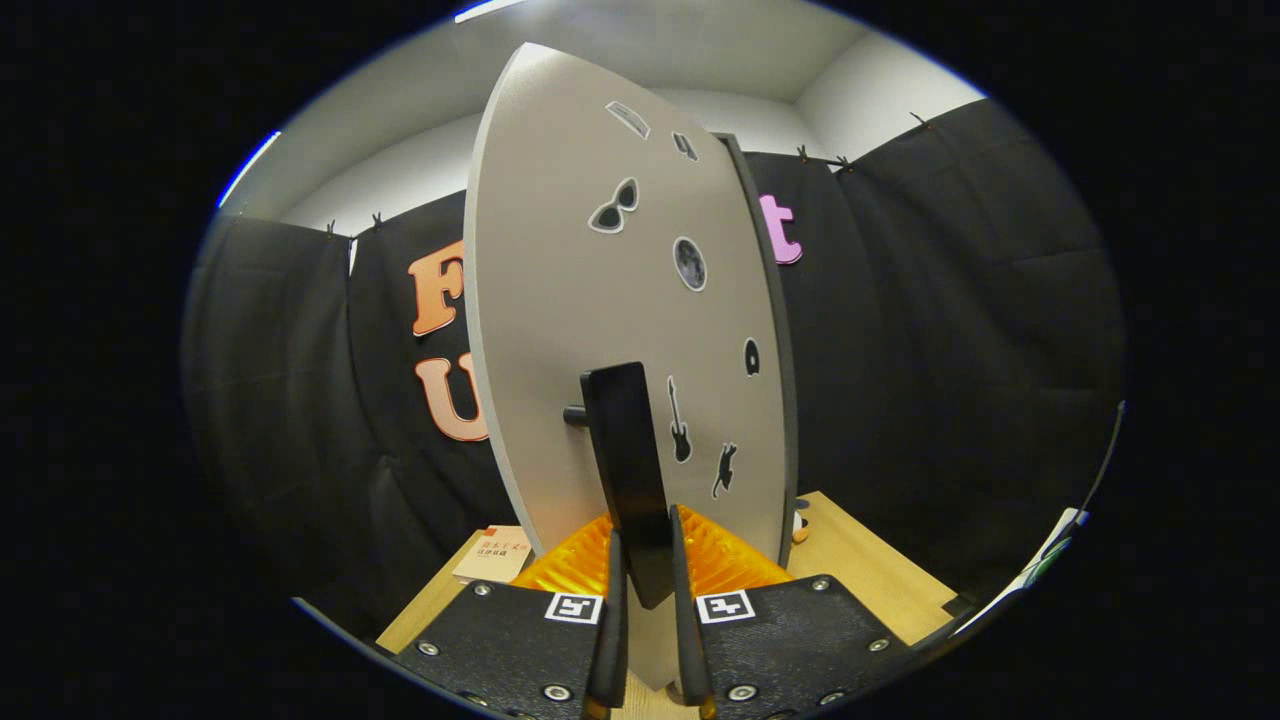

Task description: Open the shoe cabinet door, grab the shoes and put them into the shoe cabinet, then close the shoe cabinet door.

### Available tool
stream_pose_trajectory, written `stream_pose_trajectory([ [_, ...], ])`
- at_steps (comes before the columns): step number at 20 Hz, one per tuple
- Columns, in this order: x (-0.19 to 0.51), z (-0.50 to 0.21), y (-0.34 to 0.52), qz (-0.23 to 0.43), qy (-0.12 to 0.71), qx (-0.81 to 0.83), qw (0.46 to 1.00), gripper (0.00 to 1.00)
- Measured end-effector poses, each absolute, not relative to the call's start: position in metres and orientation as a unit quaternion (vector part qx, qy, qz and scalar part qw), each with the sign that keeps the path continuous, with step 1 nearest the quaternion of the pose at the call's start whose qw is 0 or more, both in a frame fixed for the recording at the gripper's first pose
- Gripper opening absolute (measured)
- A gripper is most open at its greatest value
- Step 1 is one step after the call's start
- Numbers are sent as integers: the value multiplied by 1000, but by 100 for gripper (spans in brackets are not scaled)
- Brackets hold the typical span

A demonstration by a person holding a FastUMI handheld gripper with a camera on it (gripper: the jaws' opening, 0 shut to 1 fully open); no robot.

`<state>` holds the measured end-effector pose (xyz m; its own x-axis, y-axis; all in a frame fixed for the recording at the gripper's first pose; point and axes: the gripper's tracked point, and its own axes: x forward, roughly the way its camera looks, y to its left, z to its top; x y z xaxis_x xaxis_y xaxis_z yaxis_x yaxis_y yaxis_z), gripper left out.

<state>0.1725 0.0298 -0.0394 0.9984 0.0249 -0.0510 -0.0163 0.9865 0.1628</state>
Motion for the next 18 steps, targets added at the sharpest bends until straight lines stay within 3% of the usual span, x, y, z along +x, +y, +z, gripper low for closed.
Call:
stream_pose_trajectory([
  [8,163,-41,1,15,28,79,996,20],
  [18,154,-51,-69,-40,29,32,998,20],
])
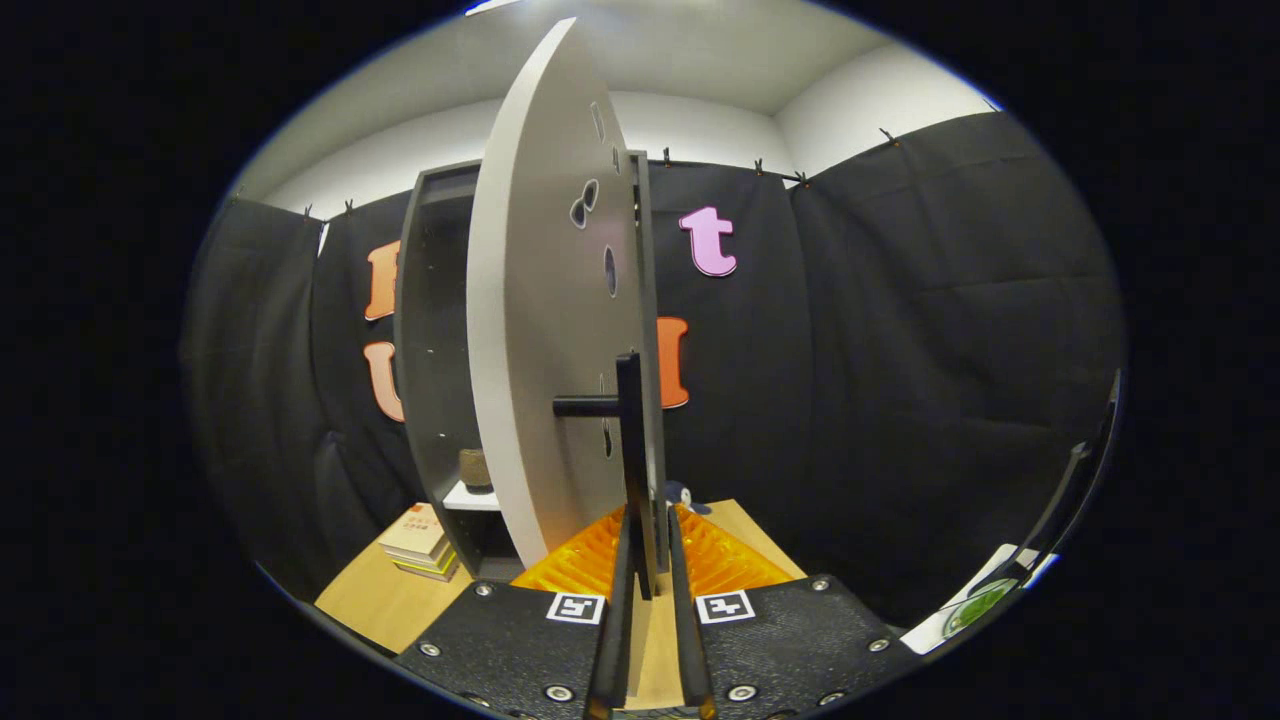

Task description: Open the shoe cabinet door, grab the shoes and put them into the shoe cabinet, then close the shoe cabinet door.

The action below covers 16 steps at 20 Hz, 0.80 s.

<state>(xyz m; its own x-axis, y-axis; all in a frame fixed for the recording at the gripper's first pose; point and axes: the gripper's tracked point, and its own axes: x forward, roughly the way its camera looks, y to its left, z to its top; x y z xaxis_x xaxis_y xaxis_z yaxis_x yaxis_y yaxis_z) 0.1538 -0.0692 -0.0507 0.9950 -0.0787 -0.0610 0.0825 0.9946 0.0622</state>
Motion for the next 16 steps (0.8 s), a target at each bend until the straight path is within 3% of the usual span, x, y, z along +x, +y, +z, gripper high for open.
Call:
stream_pose_trajectory([
  [6,149,-53,-118,-63,27,44,997,13],
  [16,139,-57,-151,-84,27,59,994,13],
])
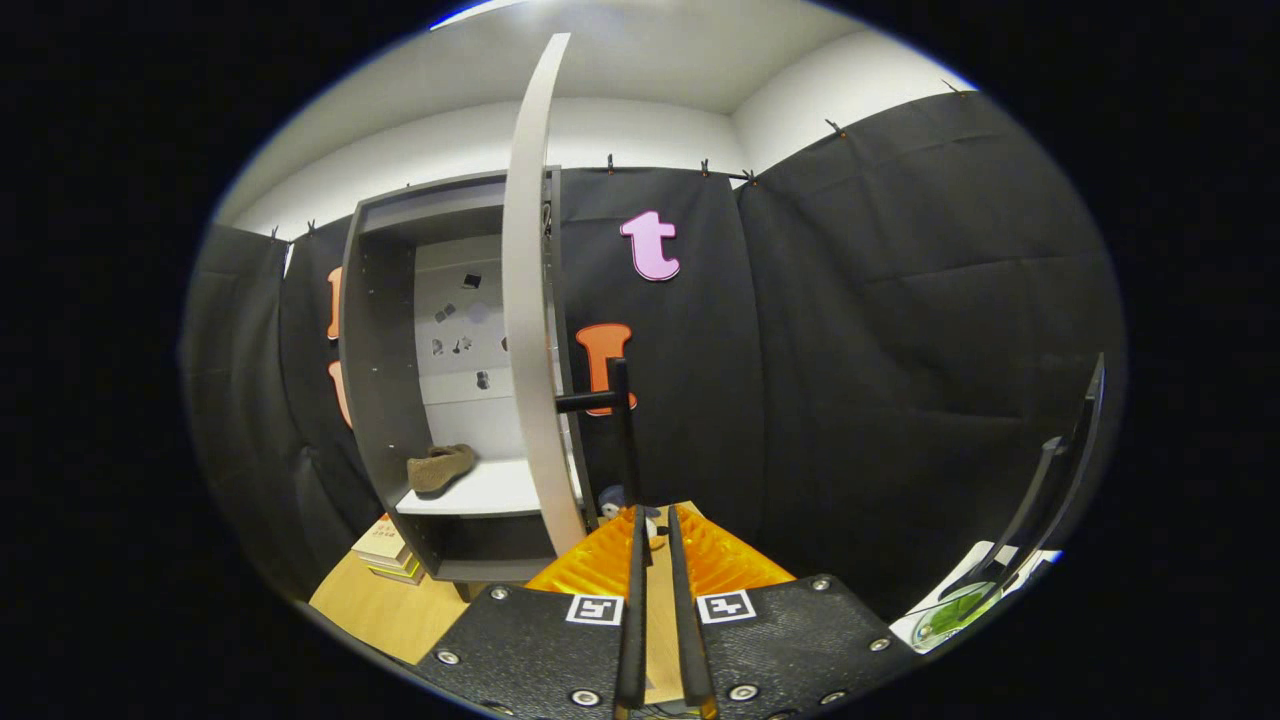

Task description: Open the shoe cabinet door, grab the shoes and put them into the shoe cabinet, then close the shoe cabinet door.

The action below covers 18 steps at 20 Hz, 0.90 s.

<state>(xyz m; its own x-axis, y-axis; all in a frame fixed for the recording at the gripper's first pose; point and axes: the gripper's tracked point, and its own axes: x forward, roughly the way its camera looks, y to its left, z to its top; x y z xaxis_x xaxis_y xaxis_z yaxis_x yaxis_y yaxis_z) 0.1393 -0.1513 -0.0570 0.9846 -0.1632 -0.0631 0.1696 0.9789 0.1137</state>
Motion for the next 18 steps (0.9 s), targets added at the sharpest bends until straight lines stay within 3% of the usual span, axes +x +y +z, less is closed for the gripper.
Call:
stream_pose_trajectory([
  [10,112,-63,-115,-78,40,52,995,13],
  [18,90,-120,-30,-43,93,36,994,17],
])
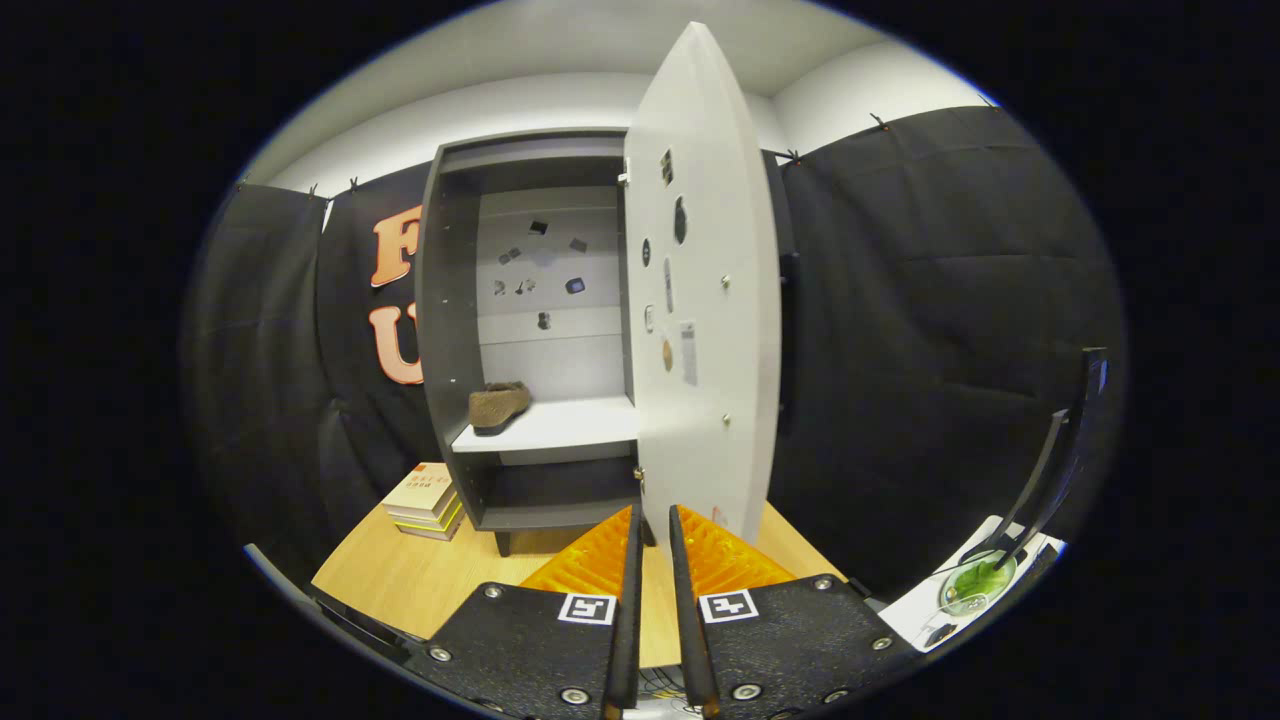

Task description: Open the shoe cabinet door, grab the shoes and put them into the shoe cabinet, then close the shoe cabinet door.

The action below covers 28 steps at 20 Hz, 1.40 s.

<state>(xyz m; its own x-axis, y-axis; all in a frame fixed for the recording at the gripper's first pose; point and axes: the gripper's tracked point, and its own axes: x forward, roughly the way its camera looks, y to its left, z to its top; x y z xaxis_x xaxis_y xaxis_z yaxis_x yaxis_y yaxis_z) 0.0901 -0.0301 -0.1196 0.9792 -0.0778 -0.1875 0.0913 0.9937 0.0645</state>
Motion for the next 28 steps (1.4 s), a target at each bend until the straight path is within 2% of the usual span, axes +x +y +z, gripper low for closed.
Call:
stream_pose_trajectory([
  [7,98,-204,49,6,159,40,986,20],
  [13,135,-275,97,46,214,41,975,20],
  [28,240,-446,128,73,367,50,926,21],
])
